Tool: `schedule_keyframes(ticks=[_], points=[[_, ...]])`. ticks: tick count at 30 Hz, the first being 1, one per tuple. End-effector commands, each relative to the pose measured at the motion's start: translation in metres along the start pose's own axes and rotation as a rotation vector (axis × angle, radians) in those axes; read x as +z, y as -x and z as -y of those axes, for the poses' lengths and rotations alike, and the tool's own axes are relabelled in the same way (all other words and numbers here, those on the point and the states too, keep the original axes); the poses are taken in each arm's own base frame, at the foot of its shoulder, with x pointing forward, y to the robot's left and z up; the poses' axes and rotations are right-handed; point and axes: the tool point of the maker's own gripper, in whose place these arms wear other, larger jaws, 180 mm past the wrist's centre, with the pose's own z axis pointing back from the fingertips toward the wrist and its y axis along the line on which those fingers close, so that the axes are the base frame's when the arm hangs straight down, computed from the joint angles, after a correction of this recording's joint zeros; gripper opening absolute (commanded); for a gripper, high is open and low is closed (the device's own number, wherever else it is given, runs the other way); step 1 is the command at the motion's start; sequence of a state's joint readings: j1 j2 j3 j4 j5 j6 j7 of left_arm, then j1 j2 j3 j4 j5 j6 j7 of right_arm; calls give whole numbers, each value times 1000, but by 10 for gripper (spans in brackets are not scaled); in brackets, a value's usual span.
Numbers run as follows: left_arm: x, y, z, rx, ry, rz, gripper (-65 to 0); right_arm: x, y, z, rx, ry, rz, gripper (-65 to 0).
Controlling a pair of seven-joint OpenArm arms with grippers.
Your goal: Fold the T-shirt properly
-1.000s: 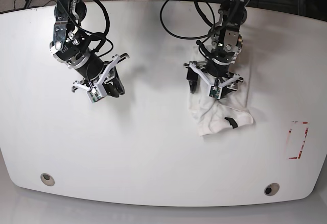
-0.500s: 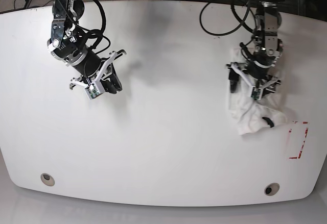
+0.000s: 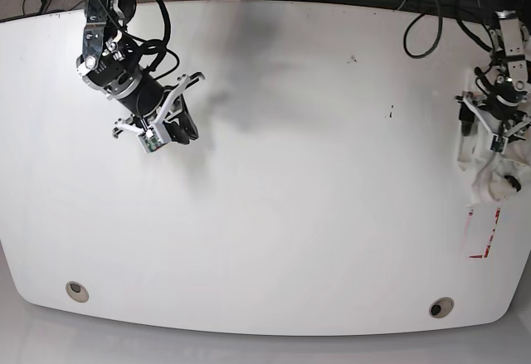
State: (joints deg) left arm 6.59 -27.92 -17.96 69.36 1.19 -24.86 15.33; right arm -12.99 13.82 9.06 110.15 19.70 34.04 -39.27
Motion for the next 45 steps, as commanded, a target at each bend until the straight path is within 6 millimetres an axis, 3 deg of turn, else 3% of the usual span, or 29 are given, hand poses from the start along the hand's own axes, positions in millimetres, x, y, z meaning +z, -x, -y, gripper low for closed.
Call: schedule_keyframes(ticks=[1,7,13,19,28,36,40,45], points=[[8,39,-22,-60,-26,-166,-172,6,-13,-2,24,-2,47,-563],[10,24,-28,-74,22,-138,-172,9,-7,-8,17,-10,37,-563],[21,-32,-26,-161,27,-24,-172,10,-5,-10,17,-14,35,-563],[39,-85,14,-230,25,67,-172,11,-13,-2,46,15,93,-563],[74,-125,74,-111,21,313,-174,8,-1,7,74,88,215,-563],[107,-121,122,96,-6,466,-174,35,41,16,-42,162,256,-563],[121,-92,160,141,59,431,-174,54,69,8,-78,175,208,-563],[148,-45,210,188,168,325,-174,82,109,-16,-172,162,139,-563]])
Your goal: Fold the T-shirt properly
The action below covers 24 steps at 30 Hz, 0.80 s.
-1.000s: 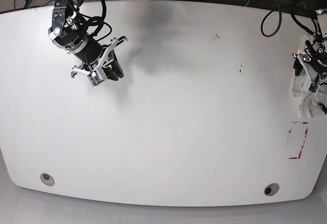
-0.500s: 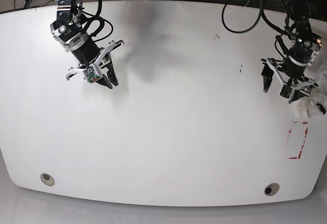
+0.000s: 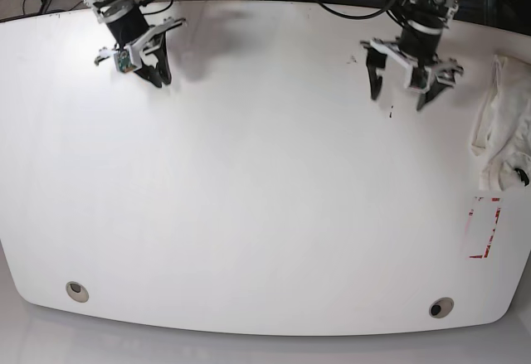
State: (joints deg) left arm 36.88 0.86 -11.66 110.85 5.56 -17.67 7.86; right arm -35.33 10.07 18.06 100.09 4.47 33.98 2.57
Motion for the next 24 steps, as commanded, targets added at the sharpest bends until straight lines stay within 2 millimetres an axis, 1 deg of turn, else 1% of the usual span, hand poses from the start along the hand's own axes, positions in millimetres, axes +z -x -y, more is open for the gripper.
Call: schedule_keyframes(ticks=[1,3,4,6,7,9,10,11,12,14,15,16,17,18,19,21,22,24], points=[[28,12,16,44,14,-23,-176,29,12,-11,-86,-6,4,-563],[45,30,27,81,19,-84,-196,43,22,-17,-145,-3,-7,-563],[51,36,31,96,19,-104,-206,48,26,-19,-160,-2,-17,-563],[71,55,41,128,21,-172,-229,62,37,-25,-206,3,-46,-563],[79,62,44,137,25,-199,-235,68,41,-27,-224,6,-61,-563],[101,80,51,147,37,-271,-244,84,53,-33,-264,12,-99,-563],[107,85,53,150,42,-292,-244,90,57,-37,-282,12,-112,-563],[118,92,55,153,49,-324,-244,100,65,-43,-313,22,-138,-563],[121,94,55,157,52,-332,-244,103,68,-46,-325,26,-147,-563],[132,103,54,184,61,-365,-244,119,85,-56,-372,47,-196,-563],[134,106,54,192,64,-372,-246,122,89,-58,-382,51,-207,-563],[144,118,56,221,73,-409,-246,129,99,-63,-404,59,-238,-563],[148,123,56,233,77,-424,-246,133,106,-66,-414,61,-259,-563],[154,134,56,248,87,-453,-246,138,119,-70,-424,62,-294,-563],[157,140,56,256,93,-468,-246,141,127,-74,-431,60,-318,-563],[166,163,58,286,109,-527,-246,150,153,-87,-460,59,-379,-563],[169,177,60,300,119,-557,-246,150,165,-93,-474,59,-392,-563],[166,196,60,313,123,-589,-246,150,179,-98,-490,68,-394,-563]])
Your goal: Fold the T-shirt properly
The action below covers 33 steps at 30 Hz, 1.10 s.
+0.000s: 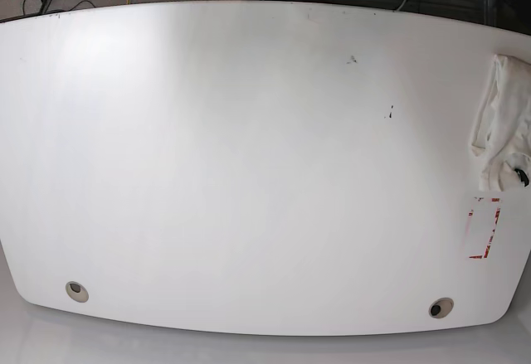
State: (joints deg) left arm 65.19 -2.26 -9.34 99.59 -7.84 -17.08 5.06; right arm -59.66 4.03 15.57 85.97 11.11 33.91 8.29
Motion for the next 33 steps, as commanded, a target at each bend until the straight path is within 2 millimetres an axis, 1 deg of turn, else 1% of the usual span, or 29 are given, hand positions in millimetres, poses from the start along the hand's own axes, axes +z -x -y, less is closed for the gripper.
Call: schedule_keyframes(ticks=[1,2,3,4,6,7,8,10,13,14,18,21,22,23,25,28,30,33], points=[[-15,20,-9,19,4,-49,-246,-6,20,4,-44,15,26,-563],[-21,22,-13,21,1,-54,-246,-8,26,5,-49,21,24,-563],[-33,34,-20,34,-8,-84,-246,-12,36,7,-68,30,16,-563],[-37,43,-23,45,-13,-107,-246,-14,41,8,-78,34,10,-563],[-49,69,-30,78,-27,-172,-246,-23,50,12,-92,40,-4,-563],[-54,72,-32,86,-30,-183,-246,-25,53,12,-97,42,-11,-563],[-64,84,-36,106,-37,-215,-246,-31,59,14,-111,45,-24,-563],[-75,95,-41,129,-45,-250,-244,-38,65,16,-127,48,-39,-563],[-89,106,-57,143,-67,-289,-246,-49,70,19,-150,52,-51,-563],[-93,109,-59,153,-71,-296,-246,-53,71,20,-154,53,-56,-563],[-110,120,-65,187,-88,-305,-243,-66,81,24,-174,56,-90,-563],[-121,132,-66,187,-95,-333,-242,-78,88,32,-154,58,-136,-563],[-124,132,-66,187,-95,-335,-242,-80,89,34,-148,60,-146,-563],[-132,135,-66,192,-96,-345,-242,-86,95,39,-132,76,-176,-563],[-137,139,-67,198,-110,-361,-242,-93,99,43,-117,97,-200,-563],[-145,138,-72,184,-152,-366,-242,-105,99,50,-82,129,-226,-563],[-150,133,-77,157,-176,-363,-242,-114,96,52,-61,138,-233,-563],[-153,131,-80,118,-193,-378,-242,-125,92,53,-28,140,-248,-563]])
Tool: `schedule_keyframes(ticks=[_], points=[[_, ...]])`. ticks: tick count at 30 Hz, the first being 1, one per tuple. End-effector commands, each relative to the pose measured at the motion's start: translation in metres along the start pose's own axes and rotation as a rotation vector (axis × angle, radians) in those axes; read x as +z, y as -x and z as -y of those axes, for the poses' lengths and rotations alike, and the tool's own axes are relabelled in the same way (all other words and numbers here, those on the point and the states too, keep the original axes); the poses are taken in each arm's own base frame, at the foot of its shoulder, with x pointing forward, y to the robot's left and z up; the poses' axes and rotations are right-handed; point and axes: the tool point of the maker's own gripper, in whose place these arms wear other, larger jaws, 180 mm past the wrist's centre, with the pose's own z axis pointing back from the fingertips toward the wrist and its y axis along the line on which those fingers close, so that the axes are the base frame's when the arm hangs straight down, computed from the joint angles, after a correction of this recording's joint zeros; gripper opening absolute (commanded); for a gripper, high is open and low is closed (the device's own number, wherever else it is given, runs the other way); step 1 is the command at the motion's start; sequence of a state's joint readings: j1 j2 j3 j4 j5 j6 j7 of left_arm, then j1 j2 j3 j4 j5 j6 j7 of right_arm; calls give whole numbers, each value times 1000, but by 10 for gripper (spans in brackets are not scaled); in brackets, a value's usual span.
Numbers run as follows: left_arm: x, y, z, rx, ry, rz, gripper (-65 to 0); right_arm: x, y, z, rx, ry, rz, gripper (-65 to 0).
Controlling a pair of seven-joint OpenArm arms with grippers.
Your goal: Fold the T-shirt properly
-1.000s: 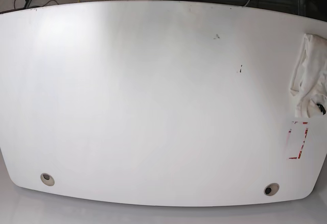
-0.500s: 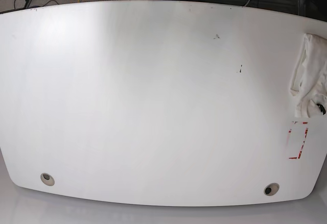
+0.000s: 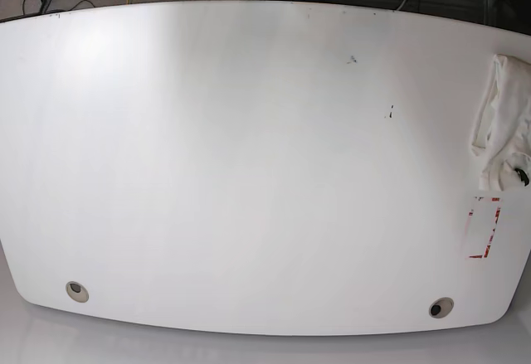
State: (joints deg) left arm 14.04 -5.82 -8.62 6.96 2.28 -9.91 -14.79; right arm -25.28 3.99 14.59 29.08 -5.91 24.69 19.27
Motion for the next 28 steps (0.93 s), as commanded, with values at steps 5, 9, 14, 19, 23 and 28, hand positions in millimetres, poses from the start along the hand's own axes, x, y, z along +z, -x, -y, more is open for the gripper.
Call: schedule_keyframes(ticks=[5,9,14,19,23,28], points=[[-5,-16,-6,-47,-34,-10,-240,-20,-9,1,62,21,-38,-558],[-8,-24,-5,-40,-33,-35,-240,-27,-14,7,98,33,-64,-558],[-9,-28,-4,-38,-33,-41,-240,-30,-15,7,108,32,-82,-556],[-9,-28,-3,-38,-31,-41,-240,-30,-16,8,109,32,-82,-556],[-9,-29,-3,-39,-31,-38,-240,-34,-24,7,108,31,-69,-556],[-9,-29,-3,-39,-31,-37,-242,-35,-27,6,107,31,-64,-556]])
